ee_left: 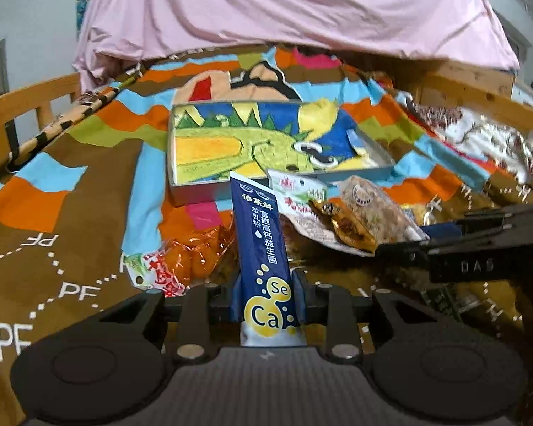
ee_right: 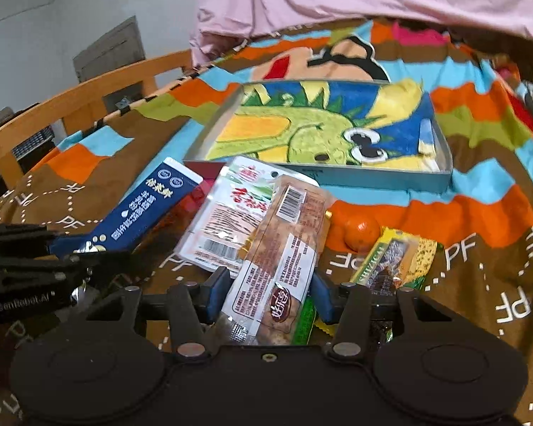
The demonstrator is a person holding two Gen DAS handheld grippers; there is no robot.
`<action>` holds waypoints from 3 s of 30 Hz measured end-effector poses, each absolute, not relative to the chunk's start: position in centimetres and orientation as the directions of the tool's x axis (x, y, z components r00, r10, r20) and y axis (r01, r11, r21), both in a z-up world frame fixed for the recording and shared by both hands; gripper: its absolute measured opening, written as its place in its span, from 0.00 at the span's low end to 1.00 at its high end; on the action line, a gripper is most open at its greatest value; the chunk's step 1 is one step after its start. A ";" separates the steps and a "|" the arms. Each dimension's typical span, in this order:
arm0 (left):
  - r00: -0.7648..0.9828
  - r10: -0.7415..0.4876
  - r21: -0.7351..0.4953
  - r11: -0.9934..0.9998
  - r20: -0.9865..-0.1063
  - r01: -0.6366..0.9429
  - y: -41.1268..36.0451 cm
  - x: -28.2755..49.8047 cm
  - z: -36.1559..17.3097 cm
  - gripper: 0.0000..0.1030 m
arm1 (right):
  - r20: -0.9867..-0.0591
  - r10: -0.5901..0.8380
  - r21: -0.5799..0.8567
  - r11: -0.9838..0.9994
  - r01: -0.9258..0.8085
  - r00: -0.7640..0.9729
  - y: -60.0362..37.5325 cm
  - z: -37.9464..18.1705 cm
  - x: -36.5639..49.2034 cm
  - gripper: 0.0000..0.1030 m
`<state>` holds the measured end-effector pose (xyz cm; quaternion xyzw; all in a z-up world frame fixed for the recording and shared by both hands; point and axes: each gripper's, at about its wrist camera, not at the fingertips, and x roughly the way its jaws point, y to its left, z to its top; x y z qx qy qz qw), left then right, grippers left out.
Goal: Organize snacks
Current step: 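Carry both held snacks over the metal tray and open both tools to drop them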
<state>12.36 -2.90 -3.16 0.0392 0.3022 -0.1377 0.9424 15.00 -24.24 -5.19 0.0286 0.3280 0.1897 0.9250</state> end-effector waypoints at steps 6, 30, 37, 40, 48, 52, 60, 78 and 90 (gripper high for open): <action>0.813 -0.244 -0.046 0.965 -0.529 0.259 -2.4 12.0 -1.9 0.30 | -0.538 0.418 0.235 0.909 -0.346 0.732 -24.7 -3.9 14.5 0.48; 0.870 -0.247 -0.080 0.969 -0.427 0.235 -2.3 16.2 0.6 0.30 | -0.458 0.398 0.022 0.899 -0.437 0.795 -23.8 -0.9 16.6 0.39; 0.890 -0.249 -0.060 0.968 -0.381 0.245 -2.5 22.6 2.3 0.30 | -0.419 0.385 -0.052 0.894 -0.446 0.822 -22.8 1.1 24.7 0.39; 0.895 -0.246 -0.064 0.969 -0.374 0.239 -2.5 26.3 2.1 0.30 | -0.417 0.371 -0.051 0.902 -0.430 0.830 -22.2 0.8 28.9 0.39; 0.863 -0.229 -0.114 0.973 -0.450 0.199 -1.9 34.9 -1.1 0.30 | -0.461 0.333 -0.055 0.914 -0.401 0.823 -20.6 -3.4 37.2 0.39; 0.837 -0.225 -0.108 0.974 -0.499 0.198 -1.8 36.9 -2.7 0.30 | -0.494 0.329 -0.046 0.914 -0.402 0.805 -20.4 -5.6 38.7 0.39; 0.784 -0.209 -0.105 0.978 -0.585 0.182 -2.4 38.4 -5.0 0.31 | -0.534 0.323 -0.018 0.920 -0.393 0.781 -20.7 -7.6 39.7 0.39; 0.862 -0.179 -0.189 0.977 -0.473 0.099 -0.4 29.4 0.4 0.81 | -0.439 0.331 -0.025 0.925 -0.379 0.835 -22.7 2.2 30.9 0.84; 0.958 -0.124 -0.181 0.980 -0.258 0.079 2.2 14.4 10.7 0.99 | -0.337 0.400 0.003 0.906 -0.424 0.852 -22.5 13.7 16.3 0.99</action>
